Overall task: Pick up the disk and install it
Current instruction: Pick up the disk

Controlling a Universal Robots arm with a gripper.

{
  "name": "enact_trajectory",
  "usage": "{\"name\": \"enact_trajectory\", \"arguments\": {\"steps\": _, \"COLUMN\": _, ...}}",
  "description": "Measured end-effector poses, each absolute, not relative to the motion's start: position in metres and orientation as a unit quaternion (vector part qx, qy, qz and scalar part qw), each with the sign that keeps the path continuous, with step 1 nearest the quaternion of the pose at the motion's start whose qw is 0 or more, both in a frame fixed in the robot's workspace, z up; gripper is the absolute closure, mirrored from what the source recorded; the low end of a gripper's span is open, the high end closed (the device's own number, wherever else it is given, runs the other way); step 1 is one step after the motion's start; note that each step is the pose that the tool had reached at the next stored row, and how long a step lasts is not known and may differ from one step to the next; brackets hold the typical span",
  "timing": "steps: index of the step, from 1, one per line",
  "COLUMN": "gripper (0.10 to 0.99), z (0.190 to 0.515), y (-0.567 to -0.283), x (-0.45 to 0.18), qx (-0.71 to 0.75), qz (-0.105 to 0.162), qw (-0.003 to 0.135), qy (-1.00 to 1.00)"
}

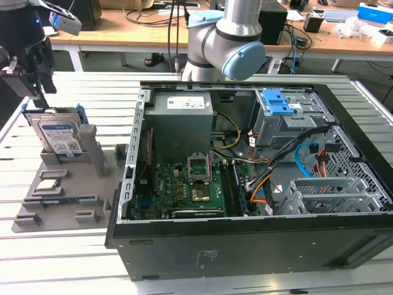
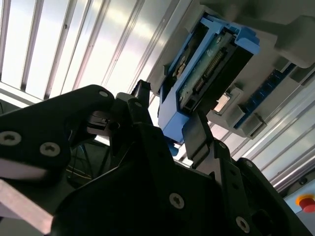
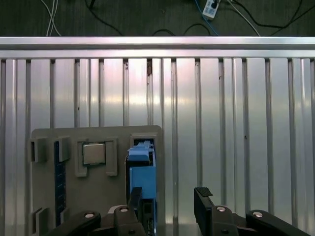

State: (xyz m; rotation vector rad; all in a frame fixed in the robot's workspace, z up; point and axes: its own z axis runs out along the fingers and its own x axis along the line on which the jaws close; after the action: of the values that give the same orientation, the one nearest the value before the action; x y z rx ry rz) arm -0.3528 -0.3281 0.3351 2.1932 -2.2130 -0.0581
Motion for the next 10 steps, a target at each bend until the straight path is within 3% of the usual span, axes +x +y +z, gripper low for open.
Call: {"name": "enact_trajectory", "arguments": {"steps": 10, "gripper": 0.545, "z": 0.3373, "y": -0.3288, "x": -0.3541, "qx": 0.706, "qz": -0.016, "qw": 0.014, "qy": -0.708}}
